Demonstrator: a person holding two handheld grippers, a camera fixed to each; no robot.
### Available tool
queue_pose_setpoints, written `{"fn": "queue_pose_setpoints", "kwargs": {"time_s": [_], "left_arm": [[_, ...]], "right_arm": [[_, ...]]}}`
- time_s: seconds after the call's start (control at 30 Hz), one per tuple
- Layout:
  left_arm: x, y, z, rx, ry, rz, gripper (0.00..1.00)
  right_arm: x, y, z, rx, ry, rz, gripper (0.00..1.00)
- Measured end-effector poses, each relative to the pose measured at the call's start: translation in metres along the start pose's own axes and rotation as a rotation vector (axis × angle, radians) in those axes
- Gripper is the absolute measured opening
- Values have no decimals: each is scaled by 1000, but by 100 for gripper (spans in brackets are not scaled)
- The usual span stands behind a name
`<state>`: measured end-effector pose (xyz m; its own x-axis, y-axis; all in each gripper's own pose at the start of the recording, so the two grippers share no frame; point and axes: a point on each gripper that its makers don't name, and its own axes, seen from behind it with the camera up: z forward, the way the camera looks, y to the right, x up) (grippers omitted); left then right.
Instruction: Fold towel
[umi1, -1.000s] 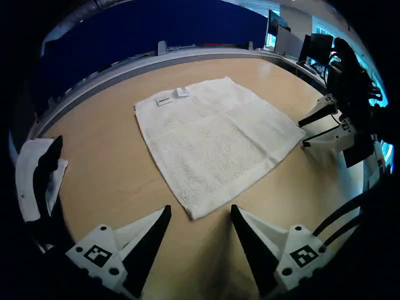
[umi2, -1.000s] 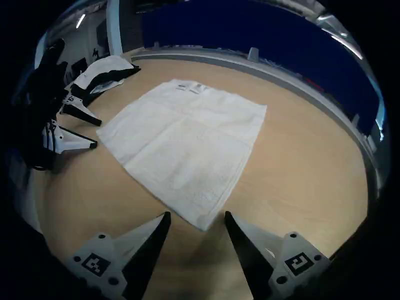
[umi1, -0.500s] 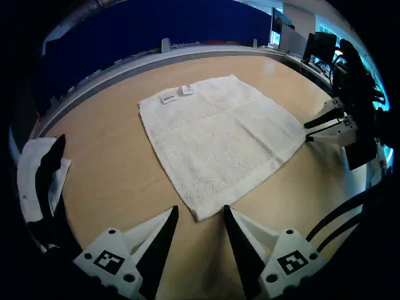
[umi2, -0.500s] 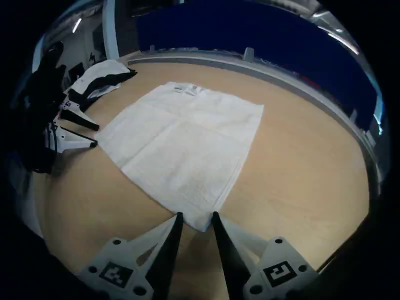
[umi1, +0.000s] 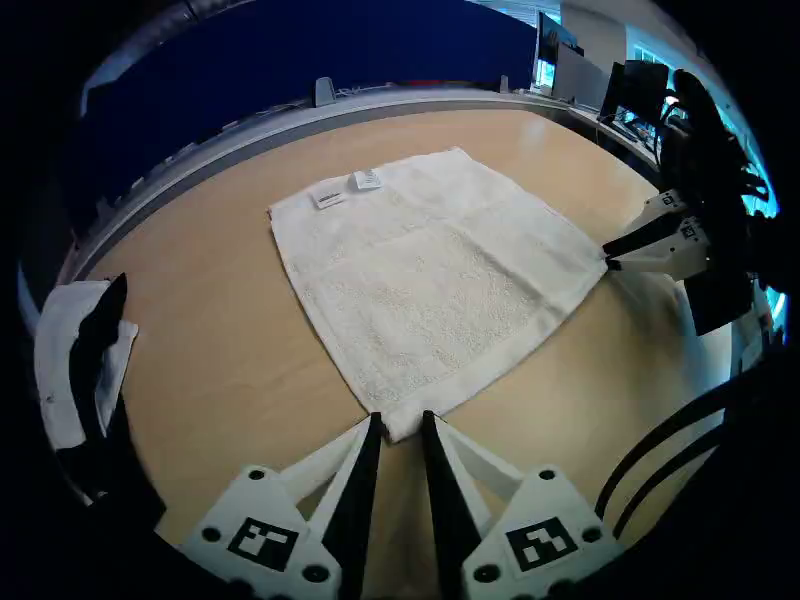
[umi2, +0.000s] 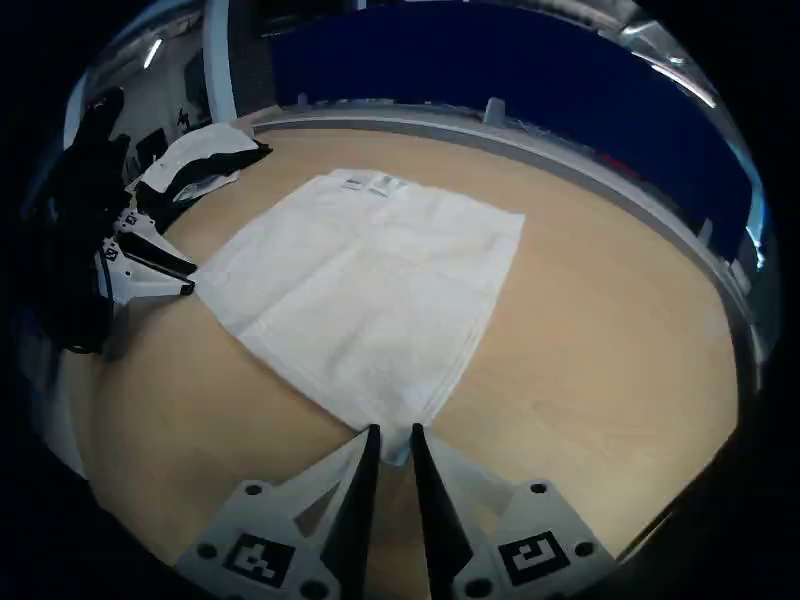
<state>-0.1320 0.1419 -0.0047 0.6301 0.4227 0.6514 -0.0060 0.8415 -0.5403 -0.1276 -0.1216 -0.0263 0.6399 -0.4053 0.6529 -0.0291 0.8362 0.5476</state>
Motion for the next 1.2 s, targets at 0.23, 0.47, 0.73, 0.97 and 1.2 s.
{"fn": "queue_pose_setpoints", "kwargs": {"time_s": [0.23,0.47,0.73,0.97,1.2], "left_arm": [[0,-3,-2,5,-2,-24,11],[1,-1,-5,-17,5,-31,10],[4,-1,-5,-25,9,-32,10],[8,-1,-9,-29,15,-47,10],[13,-1,-18,-30,23,-63,10]], "right_arm": [[5,-1,-1,9,3,6,13],[8,-1,-2,15,5,5,10],[10,-1,-3,17,7,19,9],[14,0,-5,22,5,26,9],[26,-1,-13,29,16,28,9]]}}
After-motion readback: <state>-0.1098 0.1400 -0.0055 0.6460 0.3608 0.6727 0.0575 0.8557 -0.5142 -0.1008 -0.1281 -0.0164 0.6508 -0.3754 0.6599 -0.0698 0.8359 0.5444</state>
